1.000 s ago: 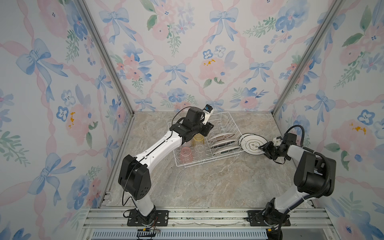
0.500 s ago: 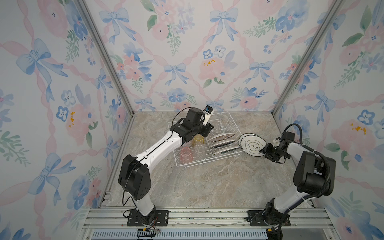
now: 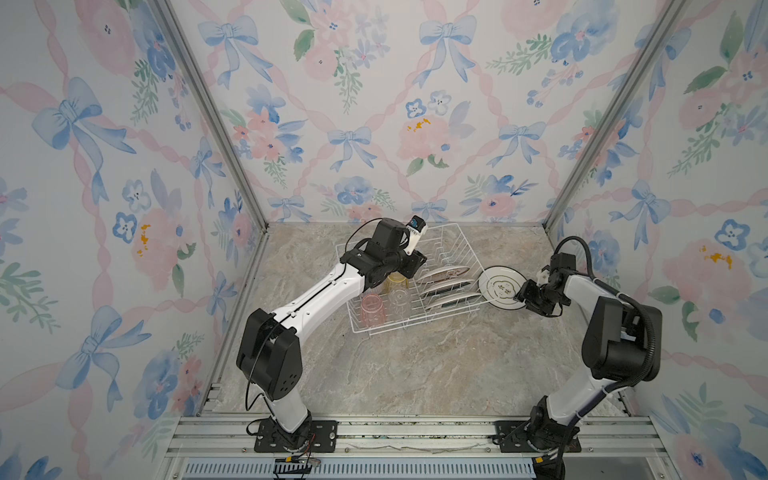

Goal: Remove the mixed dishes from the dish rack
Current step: 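Open the right gripper off the stacked plates while the left reaches into the rack, then grasp the upright orange sunburst plate in the rack with the left gripper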

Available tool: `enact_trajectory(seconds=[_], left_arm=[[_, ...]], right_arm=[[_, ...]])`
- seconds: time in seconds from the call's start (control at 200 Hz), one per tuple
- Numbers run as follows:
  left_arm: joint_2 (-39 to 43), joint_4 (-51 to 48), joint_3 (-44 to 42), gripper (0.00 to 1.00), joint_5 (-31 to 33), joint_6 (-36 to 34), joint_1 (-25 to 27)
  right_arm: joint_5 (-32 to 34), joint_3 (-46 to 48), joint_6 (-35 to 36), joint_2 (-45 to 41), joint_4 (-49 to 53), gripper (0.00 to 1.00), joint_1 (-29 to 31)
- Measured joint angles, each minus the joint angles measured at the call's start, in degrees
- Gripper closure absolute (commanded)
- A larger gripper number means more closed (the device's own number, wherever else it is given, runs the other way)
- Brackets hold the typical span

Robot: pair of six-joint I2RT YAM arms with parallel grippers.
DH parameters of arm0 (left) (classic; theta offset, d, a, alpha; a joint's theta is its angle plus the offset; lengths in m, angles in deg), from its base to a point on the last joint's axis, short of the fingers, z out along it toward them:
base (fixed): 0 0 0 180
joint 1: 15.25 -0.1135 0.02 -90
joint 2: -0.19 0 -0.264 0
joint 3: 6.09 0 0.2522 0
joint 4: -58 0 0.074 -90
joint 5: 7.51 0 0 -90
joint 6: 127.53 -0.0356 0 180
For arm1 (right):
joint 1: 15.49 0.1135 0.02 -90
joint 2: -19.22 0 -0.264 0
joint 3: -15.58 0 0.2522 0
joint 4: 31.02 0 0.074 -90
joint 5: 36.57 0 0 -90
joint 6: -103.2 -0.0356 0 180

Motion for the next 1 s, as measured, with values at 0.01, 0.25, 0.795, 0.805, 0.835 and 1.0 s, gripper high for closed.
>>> enact_trajectory(seconds=[0.01,0.25,0.795,0.805,0.835,1.0], left_arm=[[0.00,0.00,-0.02,0.58,-0.04,0.00,0.00],[0.00,-0.59,-0.07,0.58,-1.29,-0.46,0.00],[-9.42,-10.93,11.17,0.64,5.38,-10.69,9.29],[-9.64,-10.99,11.37,0.64,5.53,-10.78,9.38],[-10.34,-11.41,12.15,0.64,6.29,-11.43,9.62],[-13.35,-12.81,15.17,0.62,9.84,-13.94,10.23]], right_arm=[[0.04,-0.02,-0.02,0.04,0.02,0.47,0.04],[1.81,-0.13,-0.07,0.44,0.48,0.46,0.50],[0.13,0.04,0.55,-12.83,2.78,0.46,-3.50],[0.11,0.00,0.55,-12.92,2.75,0.46,-3.48],[-0.28,-0.17,0.55,-13.20,2.78,0.46,-3.41],[-1.36,-0.85,0.55,-13.99,2.99,0.46,-3.30]])
